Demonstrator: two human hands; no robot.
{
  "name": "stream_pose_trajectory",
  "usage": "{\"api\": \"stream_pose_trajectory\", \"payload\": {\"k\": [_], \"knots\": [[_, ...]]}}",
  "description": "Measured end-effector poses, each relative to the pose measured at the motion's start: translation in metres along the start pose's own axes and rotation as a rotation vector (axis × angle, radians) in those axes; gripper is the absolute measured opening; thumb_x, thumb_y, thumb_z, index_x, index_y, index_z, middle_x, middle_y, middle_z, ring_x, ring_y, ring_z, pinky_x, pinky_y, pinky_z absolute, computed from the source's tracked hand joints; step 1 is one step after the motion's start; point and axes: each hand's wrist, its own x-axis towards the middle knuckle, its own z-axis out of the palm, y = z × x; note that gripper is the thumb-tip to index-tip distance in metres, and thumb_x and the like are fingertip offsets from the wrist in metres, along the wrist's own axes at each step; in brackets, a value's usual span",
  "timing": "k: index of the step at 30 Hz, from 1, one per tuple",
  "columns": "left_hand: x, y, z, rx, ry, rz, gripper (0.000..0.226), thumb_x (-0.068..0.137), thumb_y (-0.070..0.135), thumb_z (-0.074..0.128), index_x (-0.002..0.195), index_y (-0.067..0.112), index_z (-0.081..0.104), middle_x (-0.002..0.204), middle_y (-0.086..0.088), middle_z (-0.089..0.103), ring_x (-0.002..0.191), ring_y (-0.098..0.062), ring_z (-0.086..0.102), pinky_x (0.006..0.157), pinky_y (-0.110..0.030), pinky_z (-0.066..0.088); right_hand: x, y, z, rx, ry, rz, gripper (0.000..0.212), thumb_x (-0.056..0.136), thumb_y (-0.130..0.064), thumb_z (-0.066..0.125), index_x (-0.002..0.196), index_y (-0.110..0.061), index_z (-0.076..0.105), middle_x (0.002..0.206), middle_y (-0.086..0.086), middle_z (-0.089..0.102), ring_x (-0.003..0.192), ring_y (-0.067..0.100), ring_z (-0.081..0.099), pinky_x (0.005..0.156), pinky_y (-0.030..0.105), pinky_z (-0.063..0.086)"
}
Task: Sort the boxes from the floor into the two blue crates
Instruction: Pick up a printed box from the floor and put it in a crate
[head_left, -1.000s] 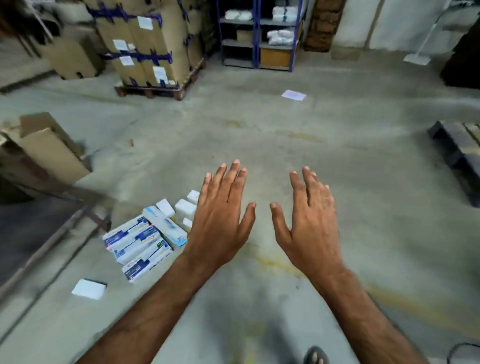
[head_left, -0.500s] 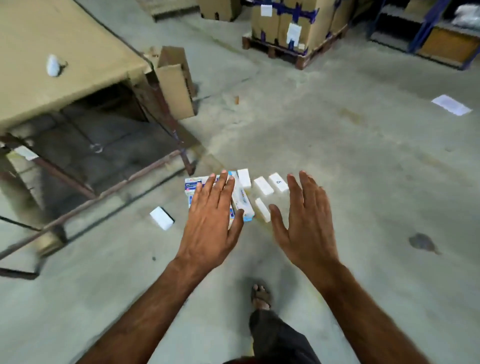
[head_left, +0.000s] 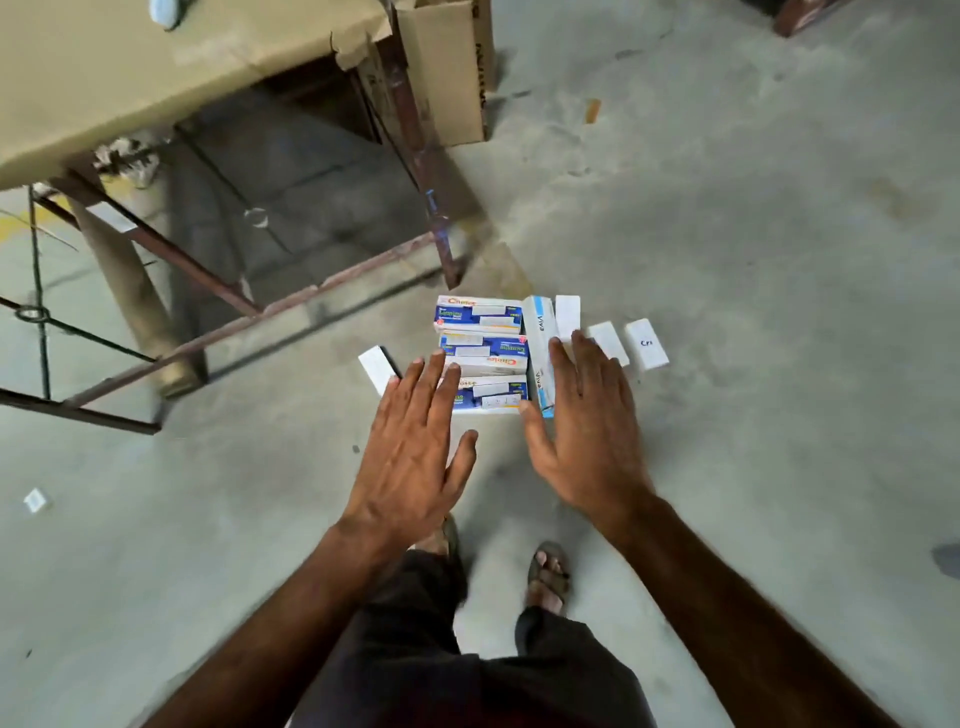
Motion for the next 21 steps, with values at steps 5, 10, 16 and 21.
{"api": "stream_pose_trajectory", "payload": {"k": [5,10,16,21], "knots": [[0.038,-0.056,0.028,-0.037,-0.107,-0.07,0.075,0.095,0.029,0.067,0.156,0.001,0.034,0.166,-0.019,0.025,0.153,-0.037,0.027,0.125,-0.05,0.022,0.047,0.003,0.053,-0.094,-0.168,0.015,0.074,0.103,-0.049,0.04,0.162,-0.008,0.021,0.168,0.018,0.016,0.154,0.034,0.019,0.124,0.048,0.014],[0.083,-0.118,0.061,-0.1,-0.223,-0.087,0.081,0.09,0.024,0.073,0.156,0.0,0.033,0.165,-0.023,0.023,0.152,-0.04,0.027,0.125,-0.045,0.023,0.085,-0.001,0.108,-0.123,-0.233,0.088,0.074,0.104,-0.05,0.035,0.162,-0.007,0.019,0.168,0.02,0.016,0.155,0.034,0.017,0.126,0.045,0.011],[0.134,-0.189,0.146,-0.162,-0.351,-0.104,0.084,0.091,0.028,0.071,0.16,0.008,0.027,0.17,-0.017,0.013,0.154,-0.035,0.023,0.124,-0.044,0.026,0.127,0.011,0.218,-0.082,-0.23,0.163,0.071,0.098,-0.04,0.057,0.155,-0.002,0.036,0.159,0.026,0.034,0.146,0.042,0.034,0.121,0.05,0.027],[0.175,-0.238,0.262,-0.196,-0.467,-0.2,0.086,0.093,0.033,0.066,0.162,0.011,0.02,0.171,-0.015,0.005,0.154,-0.034,0.018,0.123,-0.043,0.025,0.151,0.047,0.341,-0.023,-0.286,0.303,0.076,0.098,-0.042,0.056,0.157,-0.002,0.031,0.159,0.026,0.033,0.148,0.04,0.03,0.121,0.051,0.029]]}}
